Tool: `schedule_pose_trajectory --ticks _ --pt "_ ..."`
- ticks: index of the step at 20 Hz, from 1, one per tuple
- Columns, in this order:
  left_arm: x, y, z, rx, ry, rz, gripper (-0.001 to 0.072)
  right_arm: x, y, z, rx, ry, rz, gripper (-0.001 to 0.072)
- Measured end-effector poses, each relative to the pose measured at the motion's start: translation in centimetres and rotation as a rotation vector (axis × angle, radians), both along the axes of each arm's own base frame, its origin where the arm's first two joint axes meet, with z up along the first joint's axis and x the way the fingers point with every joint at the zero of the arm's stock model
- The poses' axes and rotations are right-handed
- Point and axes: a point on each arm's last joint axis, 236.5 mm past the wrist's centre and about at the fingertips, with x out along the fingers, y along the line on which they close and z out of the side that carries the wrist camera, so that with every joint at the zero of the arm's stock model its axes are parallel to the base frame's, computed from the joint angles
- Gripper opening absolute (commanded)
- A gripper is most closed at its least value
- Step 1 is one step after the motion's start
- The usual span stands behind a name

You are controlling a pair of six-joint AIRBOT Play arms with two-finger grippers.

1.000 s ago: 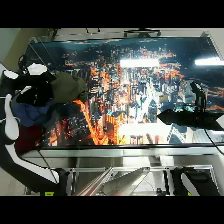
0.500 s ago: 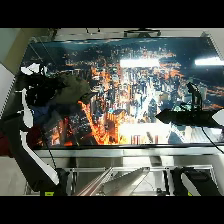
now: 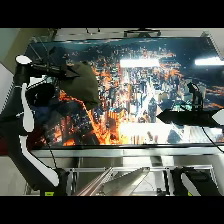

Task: Fold the shirts.

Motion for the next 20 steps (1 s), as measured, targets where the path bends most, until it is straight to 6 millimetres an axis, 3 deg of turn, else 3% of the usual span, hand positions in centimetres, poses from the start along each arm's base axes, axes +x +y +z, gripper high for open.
schedule_pose_trajectory --ticks 3,6,8,9,10,14,17,20 --pt "-5.9 -7.8 2.1 -0.032 0.012 -0.186 0.0008 -0.3 -0.6 -0.5 -0.036 0.011 0.011 0.0577" --pt "-12.3 -14.2 1.1 -0.001 0.044 -0.336 0.0020 -0.6 -1.0 -0.8 -0.056 0.021 0.017 0.0579" --pt "-15.6 -17.0 -0.4 0.041 0.060 -0.405 0.0556 -0.7 -1.1 -0.9 -0.061 0.025 0.019 0.0580" --pt "-16.9 -18.1 -1.0 0.058 0.063 -0.429 0.0715 -0.7 -1.1 -0.9 -0.062 0.026 0.019 0.0580" --pt "-17.8 -19.0 -1.4 0.070 0.062 -0.448 0.0716 -0.7 -1.2 -0.9 -0.062 0.027 0.018 0.0580" --pt "-18.5 -19.7 -0.8 0.095 0.070 -0.456 0.0713 -0.3 -1.3 -0.9 -0.068 0.012 0.010 0.0578" --pt "-19.2 -17.7 -0.5 0.115 0.153 -0.455 0.0714 0.8 -1.5 -0.9 -0.074 -0.021 0.006 0.0575" --pt "-22.3 -15.2 -2.6 0.147 0.290 -0.455 0.0714 2.0 -0.9 -1.7 -0.057 -0.030 0.044 0.0575"
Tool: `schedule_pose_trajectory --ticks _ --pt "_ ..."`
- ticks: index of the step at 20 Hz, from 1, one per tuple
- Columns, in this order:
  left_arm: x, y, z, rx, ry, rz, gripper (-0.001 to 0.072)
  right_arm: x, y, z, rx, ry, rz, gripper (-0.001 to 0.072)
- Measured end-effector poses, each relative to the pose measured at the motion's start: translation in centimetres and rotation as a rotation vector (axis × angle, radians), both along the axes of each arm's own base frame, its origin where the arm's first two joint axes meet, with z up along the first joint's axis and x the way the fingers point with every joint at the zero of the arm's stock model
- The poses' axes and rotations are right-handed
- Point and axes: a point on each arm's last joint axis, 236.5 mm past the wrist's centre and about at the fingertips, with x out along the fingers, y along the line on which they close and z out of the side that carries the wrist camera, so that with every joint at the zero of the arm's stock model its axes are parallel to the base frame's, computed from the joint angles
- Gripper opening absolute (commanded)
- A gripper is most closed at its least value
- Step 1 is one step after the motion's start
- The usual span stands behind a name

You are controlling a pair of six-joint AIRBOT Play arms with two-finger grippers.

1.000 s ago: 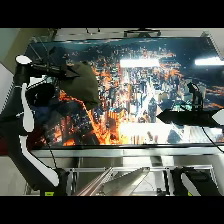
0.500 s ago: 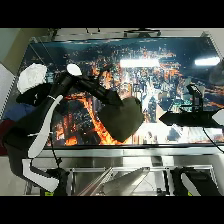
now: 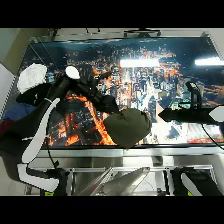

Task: Fold the shirts.

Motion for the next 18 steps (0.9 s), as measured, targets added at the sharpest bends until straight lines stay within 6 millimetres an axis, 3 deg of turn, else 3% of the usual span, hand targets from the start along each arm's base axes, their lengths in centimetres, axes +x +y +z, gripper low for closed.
schedule_pose_trajectory --ticks 5,8,11,18 --pt "-8.1 4.7 -8.3 0.172 0.159 0.087 0.0714 1.8 3.9 -2.1 0.163 0.024 0.139 0.0575" --pt "-10.7 5.4 -12.0 0.183 0.152 0.216 0.0713 3.1 5.5 -3.9 0.236 0.046 0.198 0.0575" --pt "-10.2 4.8 -13.6 0.121 0.094 0.361 0.0703 4.4 6.6 -5.7 0.267 0.074 0.238 0.0575" --pt "-6.3 1.4 -12.3 -0.011 -0.082 0.490 0.0694 5.7 9.1 -8.6 0.288 0.116 0.325 0.0565"
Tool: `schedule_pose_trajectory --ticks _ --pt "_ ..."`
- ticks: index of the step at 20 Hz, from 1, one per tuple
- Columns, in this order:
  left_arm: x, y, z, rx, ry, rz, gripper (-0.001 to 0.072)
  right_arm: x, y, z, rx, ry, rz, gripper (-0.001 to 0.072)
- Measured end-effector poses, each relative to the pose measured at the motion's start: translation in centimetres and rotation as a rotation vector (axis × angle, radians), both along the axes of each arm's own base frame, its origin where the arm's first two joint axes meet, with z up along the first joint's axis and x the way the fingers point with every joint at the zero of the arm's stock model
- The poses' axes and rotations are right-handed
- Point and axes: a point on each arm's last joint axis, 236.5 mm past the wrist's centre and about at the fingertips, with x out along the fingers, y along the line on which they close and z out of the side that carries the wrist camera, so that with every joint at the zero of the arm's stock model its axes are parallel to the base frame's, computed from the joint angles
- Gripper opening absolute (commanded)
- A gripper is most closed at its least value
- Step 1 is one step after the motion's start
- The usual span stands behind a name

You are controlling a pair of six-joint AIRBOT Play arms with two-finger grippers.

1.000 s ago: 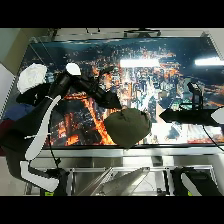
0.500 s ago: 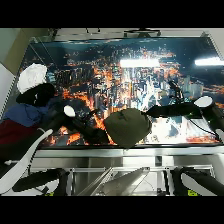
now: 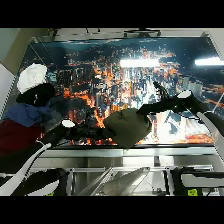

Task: Fold the shirts.

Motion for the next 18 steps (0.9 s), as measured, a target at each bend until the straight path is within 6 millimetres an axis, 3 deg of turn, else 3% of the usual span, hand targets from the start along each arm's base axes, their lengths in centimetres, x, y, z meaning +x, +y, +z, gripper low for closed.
schedule_pose_trajectory --ticks 1,2,3,4,5,6,7,8,11,14,16,18 --pt "0.3 -0.4 0.1 0.004 -0.023 0.002 0.0694 -0.2 0.5 -0.2 0.001 0.003 0.018 0.0477" --pt "0.5 -0.8 0.1 0.007 -0.040 0.007 0.0694 -0.5 1.0 -0.3 0.003 0.004 0.037 0.0298" --pt "0.5 -0.9 -0.1 0.014 -0.051 0.010 0.0692 -0.8 1.5 -0.3 0.006 0.009 0.054 0.0224" --pt "0.4 -0.9 -0.4 0.024 -0.057 0.014 0.0595 -1.1 1.9 -0.3 0.010 0.011 0.069 0.0224" --pt "0.3 -0.8 -0.8 0.034 -0.056 0.021 0.0444 -1.3 2.1 -0.3 0.012 0.013 0.082 0.0162" --pt "0.2 -0.7 -1.2 0.044 -0.055 0.027 0.0303 -1.5 2.4 -0.3 0.016 0.016 0.089 0.0029" --pt "0.1 -0.5 -1.5 0.053 -0.053 0.033 0.0091 -1.7 2.6 -0.2 0.024 0.020 0.095 0.0023" --pt "0.1 -0.5 -1.6 0.055 -0.051 0.040 0.0001 -1.8 2.8 0.0 0.030 0.021 0.101 0.0022" --pt "0.8 -0.8 -1.1 0.051 -0.072 0.044 0.0016 -2.0 3.2 0.4 0.051 0.027 0.110 0.0023" --pt "2.6 -2.1 1.4 0.006 -0.133 0.027 0.0015 -2.5 4.0 2.2 0.102 0.023 0.135 0.0023" --pt "4.4 -3.3 5.3 -0.073 -0.188 -0.005 0.0014 -2.2 4.6 5.4 0.152 -0.025 0.158 0.0022" --pt "6.6 -4.1 11.5 -0.179 -0.280 -0.045 0.0006 -1.1 4.7 11.0 0.204 -0.146 0.168 0.0023"
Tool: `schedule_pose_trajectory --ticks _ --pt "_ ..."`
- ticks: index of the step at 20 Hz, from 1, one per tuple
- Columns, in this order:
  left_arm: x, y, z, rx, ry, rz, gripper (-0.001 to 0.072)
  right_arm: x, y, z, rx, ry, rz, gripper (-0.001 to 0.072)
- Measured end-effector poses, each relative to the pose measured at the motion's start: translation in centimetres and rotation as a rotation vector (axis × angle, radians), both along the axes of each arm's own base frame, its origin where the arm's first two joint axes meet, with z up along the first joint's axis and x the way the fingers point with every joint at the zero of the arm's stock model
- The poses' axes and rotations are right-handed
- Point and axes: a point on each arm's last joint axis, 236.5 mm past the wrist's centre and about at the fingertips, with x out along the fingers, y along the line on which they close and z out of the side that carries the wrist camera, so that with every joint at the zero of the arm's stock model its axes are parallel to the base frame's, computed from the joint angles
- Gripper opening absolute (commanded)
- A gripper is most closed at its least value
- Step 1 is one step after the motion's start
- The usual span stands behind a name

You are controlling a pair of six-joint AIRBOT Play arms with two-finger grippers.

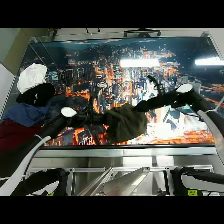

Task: Fold the shirts.

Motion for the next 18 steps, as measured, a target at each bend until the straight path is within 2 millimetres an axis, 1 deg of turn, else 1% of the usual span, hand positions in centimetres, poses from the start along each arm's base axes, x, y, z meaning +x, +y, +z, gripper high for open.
schedule_pose_trajectory --ticks 1,2,3,4,5,6,7,8,9,10,11,12,13,14,15,16,17,18 --pt "1.2 0.1 4.0 -0.054 -0.069 -0.015 0.0007 0.7 -0.1 3.7 0.036 -0.077 -0.015 0.0023" --pt "2.3 0.6 8.1 -0.099 -0.143 -0.015 0.0009 1.2 -0.4 8.1 0.077 -0.178 -0.032 0.0023" --pt "3.3 1.5 13.2 -0.145 -0.243 -0.005 0.0017 1.3 -0.8 12.7 0.112 -0.285 -0.047 0.0023" --pt "3.7 2.5 17.8 -0.181 -0.336 0.008 0.0017 1.0 -1.2 17.1 0.133 -0.397 -0.063 0.0022" --pt "3.6 3.8 22.8 -0.215 -0.442 0.022 0.0017 0.1 -1.6 21.0 0.147 -0.499 -0.075 0.0023" --pt "2.8 5.1 27.4 -0.240 -0.544 0.029 0.0017 -1.1 -1.9 25.0 0.162 -0.606 -0.091 0.0023" --pt "1.6 6.2 31.2 -0.255 -0.631 0.034 0.0017 -2.4 -2.1 28.3 0.176 -0.692 -0.111 0.0023" --pt "0.3 7.2 34.3 -0.257 -0.709 0.044 0.0018 -4.0 -2.3 31.3 0.188 -0.776 -0.134 0.0023" --pt "-1.1 8.2 36.8 -0.236 -0.783 0.053 0.0018 -5.4 -2.6 33.7 0.198 -0.846 -0.159 0.0023" --pt "-2.1 8.9 38.3 -0.206 -0.836 0.066 0.0018 -6.6 -2.8 35.4 0.202 -0.896 -0.179 0.0023" --pt "-2.9 9.6 39.4 -0.165 -0.877 0.082 0.0018 -7.6 -3.0 36.6 0.200 -0.932 -0.197 0.0023" --pt "-3.3 10.1 39.7 -0.132 -0.892 0.090 0.0018 -8.2 -3.2 37.2 0.193 -0.950 -0.212 0.0023" --pt "-3.5 10.4 39.7 -0.104 -0.891 0.093 0.0018 -8.4 -3.3 37.3 0.186 -0.948 -0.221 0.0023" --pt "-3.3 10.5 39.0 -0.077 -0.870 0.088 0.0017 -8.3 -3.3 36.9 0.177 -0.928 -0.225 0.0024" --pt "-2.8 10.4 38.0 -0.054 -0.838 0.076 0.0016 -8.0 -3.2 36.1 0.168 -0.892 -0.222 0.0023" --pt "-2.1 10.1 36.5 -0.037 -0.788 0.060 0.0017 -7.4 -2.9 34.7 0.155 -0.841 -0.213 0.0023" --pt "-1.2 9.6 34.6 -0.019 -0.730 0.037 0.0017 -6.6 -2.6 32.9 0.138 -0.782 -0.203 0.0023" --pt "-0.3 8.9 32.2 -0.003 -0.657 0.011 0.0016 -5.6 -2.3 30.6 0.115 -0.713 -0.195 0.0023"
